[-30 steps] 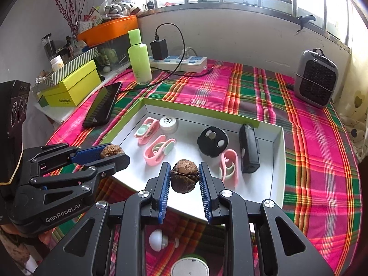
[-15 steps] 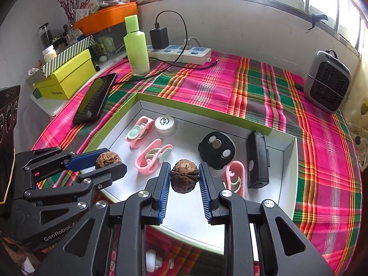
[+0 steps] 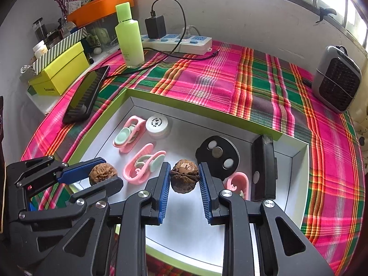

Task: Organize objects
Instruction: 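Carry the walnut with left tool into the box while right tool carries its walnut, then open left tool to set the walnut in the box while right tool releases its walnut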

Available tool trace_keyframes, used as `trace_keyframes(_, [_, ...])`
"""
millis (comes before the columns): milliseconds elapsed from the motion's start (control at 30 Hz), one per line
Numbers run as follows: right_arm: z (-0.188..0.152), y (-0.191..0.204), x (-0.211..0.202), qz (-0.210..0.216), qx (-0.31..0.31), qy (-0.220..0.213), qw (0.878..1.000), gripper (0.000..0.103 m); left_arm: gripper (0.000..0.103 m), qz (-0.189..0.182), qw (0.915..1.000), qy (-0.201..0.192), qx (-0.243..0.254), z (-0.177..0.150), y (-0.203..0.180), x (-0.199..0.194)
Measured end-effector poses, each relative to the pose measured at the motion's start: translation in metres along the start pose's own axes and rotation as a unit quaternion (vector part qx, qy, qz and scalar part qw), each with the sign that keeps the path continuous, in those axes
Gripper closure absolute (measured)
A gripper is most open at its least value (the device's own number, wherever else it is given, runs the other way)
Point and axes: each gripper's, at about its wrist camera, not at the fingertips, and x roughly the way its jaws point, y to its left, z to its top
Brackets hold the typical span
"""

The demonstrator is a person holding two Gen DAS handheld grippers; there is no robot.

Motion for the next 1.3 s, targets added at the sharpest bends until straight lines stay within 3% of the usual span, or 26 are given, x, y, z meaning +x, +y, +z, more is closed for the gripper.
trace_keyframes(1300, [0.016,0.011,0.024,0.009,-0.015,0.02,1.0,0.077,0.075,0.004,1.0,-0.005,0.004,0.0,-0.003,0.0])
